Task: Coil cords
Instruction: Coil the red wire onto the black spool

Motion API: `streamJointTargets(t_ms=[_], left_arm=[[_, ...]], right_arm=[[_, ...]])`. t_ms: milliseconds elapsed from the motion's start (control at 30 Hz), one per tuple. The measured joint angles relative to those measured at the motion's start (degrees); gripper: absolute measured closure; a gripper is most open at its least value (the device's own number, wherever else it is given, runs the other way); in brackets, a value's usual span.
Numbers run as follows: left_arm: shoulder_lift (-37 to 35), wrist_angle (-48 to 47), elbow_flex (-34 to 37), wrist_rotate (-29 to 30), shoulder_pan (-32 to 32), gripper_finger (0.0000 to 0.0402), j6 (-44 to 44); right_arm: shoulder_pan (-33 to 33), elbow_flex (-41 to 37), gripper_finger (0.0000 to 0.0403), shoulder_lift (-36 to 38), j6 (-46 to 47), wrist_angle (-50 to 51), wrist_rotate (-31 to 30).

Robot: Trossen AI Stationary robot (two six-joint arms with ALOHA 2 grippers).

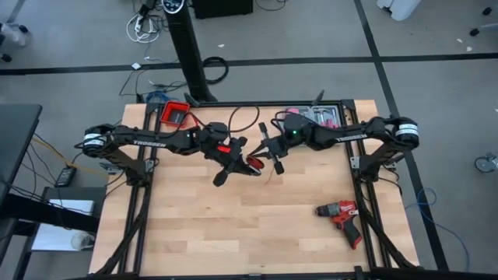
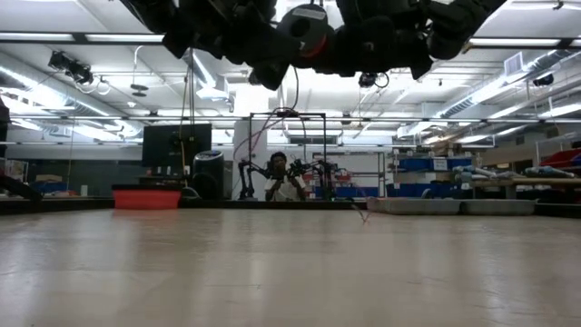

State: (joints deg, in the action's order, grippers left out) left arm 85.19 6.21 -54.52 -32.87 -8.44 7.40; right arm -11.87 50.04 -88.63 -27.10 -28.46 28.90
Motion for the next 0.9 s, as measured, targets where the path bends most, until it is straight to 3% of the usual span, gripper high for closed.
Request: streamJointTargets(t_ms=[433, 900], left_arm=[[0.0, 6.2, 0.0, 0.7, 0.2, 0.0396, 8.9], [-0.1, 7.3, 0.0, 8.1, 0.4, 0.0396, 17.6]], right_arm=[[1.5, 0.6, 0.0401, -1.2, 4.4, -0.1, 3.4], [0.5, 0.6, 0.0387, -1.2, 10.1, 10.4, 10.0]])
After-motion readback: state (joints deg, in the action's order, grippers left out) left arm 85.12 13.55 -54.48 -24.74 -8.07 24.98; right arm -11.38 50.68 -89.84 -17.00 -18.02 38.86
